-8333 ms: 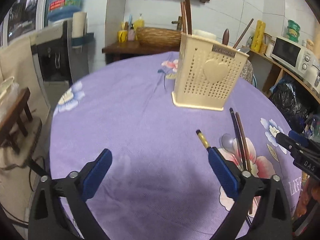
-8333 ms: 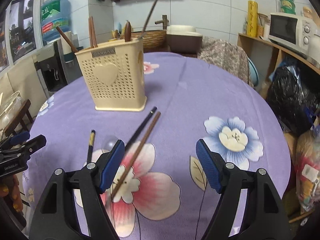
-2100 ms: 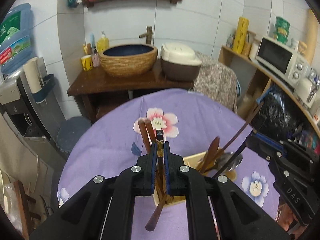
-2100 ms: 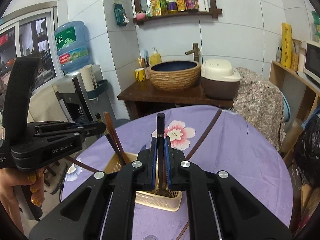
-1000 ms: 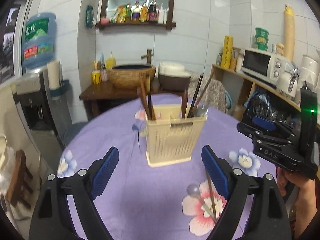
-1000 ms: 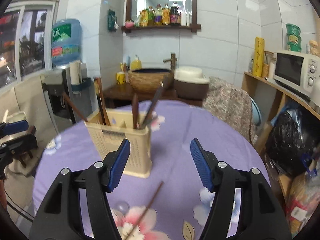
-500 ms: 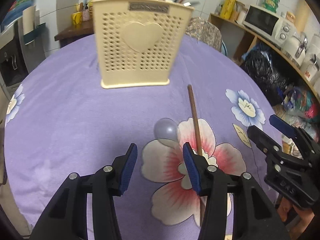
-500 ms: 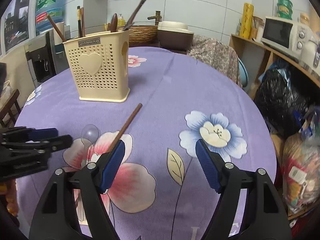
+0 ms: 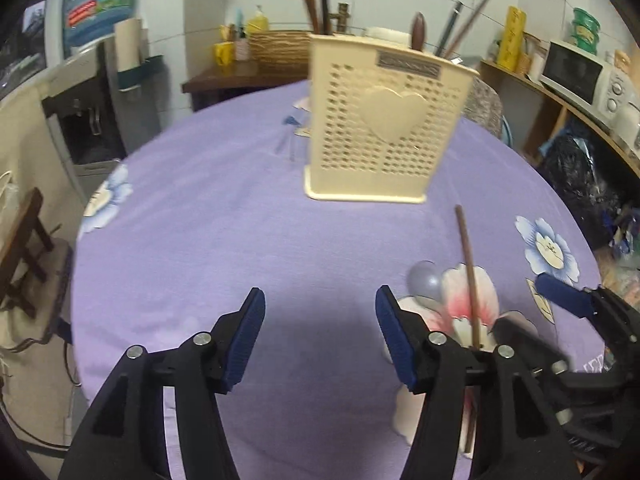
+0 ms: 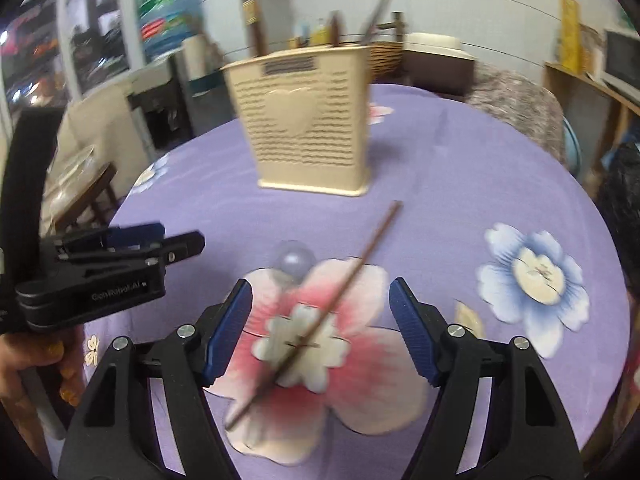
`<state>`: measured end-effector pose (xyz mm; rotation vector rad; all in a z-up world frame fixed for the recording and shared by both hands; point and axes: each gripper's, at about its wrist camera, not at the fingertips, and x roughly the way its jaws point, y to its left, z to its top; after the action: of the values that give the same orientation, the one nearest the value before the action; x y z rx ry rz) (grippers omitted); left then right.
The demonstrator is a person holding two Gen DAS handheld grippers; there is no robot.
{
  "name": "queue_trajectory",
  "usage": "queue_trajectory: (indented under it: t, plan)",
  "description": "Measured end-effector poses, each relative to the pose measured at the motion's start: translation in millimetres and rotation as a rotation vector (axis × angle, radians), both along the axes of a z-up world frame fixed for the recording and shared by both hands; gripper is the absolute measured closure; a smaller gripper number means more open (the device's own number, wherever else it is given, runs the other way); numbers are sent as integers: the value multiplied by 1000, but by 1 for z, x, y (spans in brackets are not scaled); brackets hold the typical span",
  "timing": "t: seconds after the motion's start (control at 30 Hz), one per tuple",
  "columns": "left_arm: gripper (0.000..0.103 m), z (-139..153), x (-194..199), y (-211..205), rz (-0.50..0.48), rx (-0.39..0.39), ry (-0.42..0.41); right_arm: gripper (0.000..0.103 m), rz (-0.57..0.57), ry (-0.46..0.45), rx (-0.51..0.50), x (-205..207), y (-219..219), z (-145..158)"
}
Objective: Organize utensils
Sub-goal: 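Grasp a wooden chopstick with the left tool while the right tool grasps a clear plastic spoon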
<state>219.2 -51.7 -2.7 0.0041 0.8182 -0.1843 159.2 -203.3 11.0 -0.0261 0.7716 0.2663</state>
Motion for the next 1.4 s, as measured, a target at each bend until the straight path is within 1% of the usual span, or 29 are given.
queue_trajectory:
  t: [0.07,0.17,0.27,0.3,0.37,0.4,0.47,0.53,0.67,0.7,0.77,0.8,0.97,1.1,1.17,1.23,1.33,1.4]
  plan:
    - [43,3,-2,9,10,-10,-7,36,23,22,-42,12,19,-7]
    - [43,5,-4,18,23,-16,-19,37,20,71,-80,34,35,-18]
    - [43,4,-6,29,37,-44,-18,39,9,98,-123,45,41,-26]
    - [43,4,-6,32,42,-52,-16,42,1,110,-134,48,43,-28]
    - [43,4,-5,37,46,-58,-18,44,-13,139,-158,54,46,-34]
    - [43,4,-5,40,47,-59,-20,45,-20,144,-163,53,45,-37]
    - [43,4,-5,44,49,-62,-21,48,-27,147,-140,53,44,-37]
    - [43,4,-6,48,47,-73,-17,58,-31,162,-121,51,42,-37]
    - [43,4,-10,53,43,-81,-20,61,-30,175,-114,32,42,-36]
    - [43,4,-10,53,41,-83,-20,65,-26,169,-119,28,43,-36]
    - [43,3,-10,51,32,-89,-12,78,-28,168,-109,26,41,-36]
    - [43,3,-11,51,29,-90,-11,94,-33,167,-112,24,42,-36]
    - [43,4,-15,43,8,-80,-20,95,-25,152,-79,21,37,-34]
    - [43,2,-15,37,-2,-78,-13,95,-73,92,-74,11,20,-15]
    - [43,0,-14,34,-9,-82,-5,95,-118,66,-75,6,2,-5]
    - [43,-3,-14,26,-32,-82,2,95,-194,60,-66,2,-27,-2]
    - [43,-9,-14,7,-83,-79,23,95,-294,92,-64,0,-69,-10]
    - [43,-13,-12,-8,-132,-81,42,95,-331,118,-61,-2,-85,-18]
